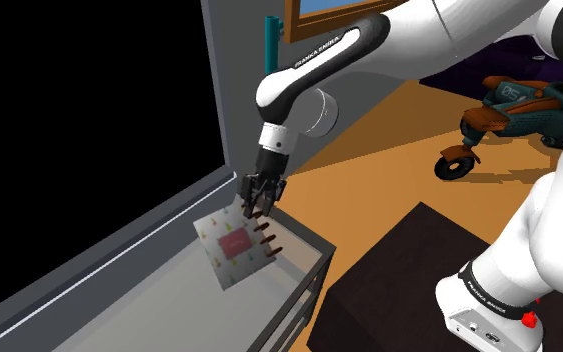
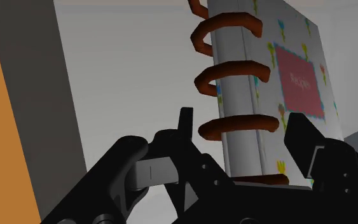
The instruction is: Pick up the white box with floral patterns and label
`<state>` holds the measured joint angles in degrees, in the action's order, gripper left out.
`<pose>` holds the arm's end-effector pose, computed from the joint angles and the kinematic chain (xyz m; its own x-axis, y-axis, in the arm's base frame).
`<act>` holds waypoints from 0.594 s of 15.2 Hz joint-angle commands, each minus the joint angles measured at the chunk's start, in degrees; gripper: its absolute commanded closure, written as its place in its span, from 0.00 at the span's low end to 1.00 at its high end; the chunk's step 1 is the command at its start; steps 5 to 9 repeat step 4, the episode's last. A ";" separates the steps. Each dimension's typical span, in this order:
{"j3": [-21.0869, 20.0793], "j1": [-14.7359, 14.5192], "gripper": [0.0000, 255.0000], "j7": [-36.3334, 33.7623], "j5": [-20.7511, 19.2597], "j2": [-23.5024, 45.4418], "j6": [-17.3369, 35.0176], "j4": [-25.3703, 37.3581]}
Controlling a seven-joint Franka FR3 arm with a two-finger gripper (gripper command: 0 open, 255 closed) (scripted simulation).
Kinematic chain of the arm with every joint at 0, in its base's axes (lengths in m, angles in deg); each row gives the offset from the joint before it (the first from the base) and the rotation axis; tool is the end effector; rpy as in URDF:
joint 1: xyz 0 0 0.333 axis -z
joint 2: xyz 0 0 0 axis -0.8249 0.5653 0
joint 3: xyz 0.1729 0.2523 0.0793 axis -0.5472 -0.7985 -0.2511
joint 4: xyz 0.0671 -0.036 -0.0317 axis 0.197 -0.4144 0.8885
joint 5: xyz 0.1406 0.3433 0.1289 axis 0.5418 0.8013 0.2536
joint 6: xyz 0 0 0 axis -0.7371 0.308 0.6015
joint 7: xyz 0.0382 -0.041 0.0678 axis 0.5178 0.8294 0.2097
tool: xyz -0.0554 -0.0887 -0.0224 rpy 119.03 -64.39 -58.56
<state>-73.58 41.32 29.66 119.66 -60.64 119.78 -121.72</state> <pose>0.5084 0.2281 0.2838 0.9637 0.1669 -0.2084 0.0152 -0.8136 -0.5812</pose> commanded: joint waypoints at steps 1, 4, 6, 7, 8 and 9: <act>0.07 0.02 1.00 -0.84 -0.37 -1.09 -0.92 0.13; 0.12 0.05 1.00 -1.34 -0.62 -1.68 -1.49 0.25; 0.12 0.05 1.00 -1.34 -0.62 -1.68 -1.49 0.25; 0.12 0.05 1.00 -1.34 -0.62 -1.68 -1.49 0.25; 0.12 0.05 1.00 -1.34 -0.62 -1.68 -1.49 0.25; 0.12 0.05 1.00 -1.34 -0.62 -1.68 -1.49 0.25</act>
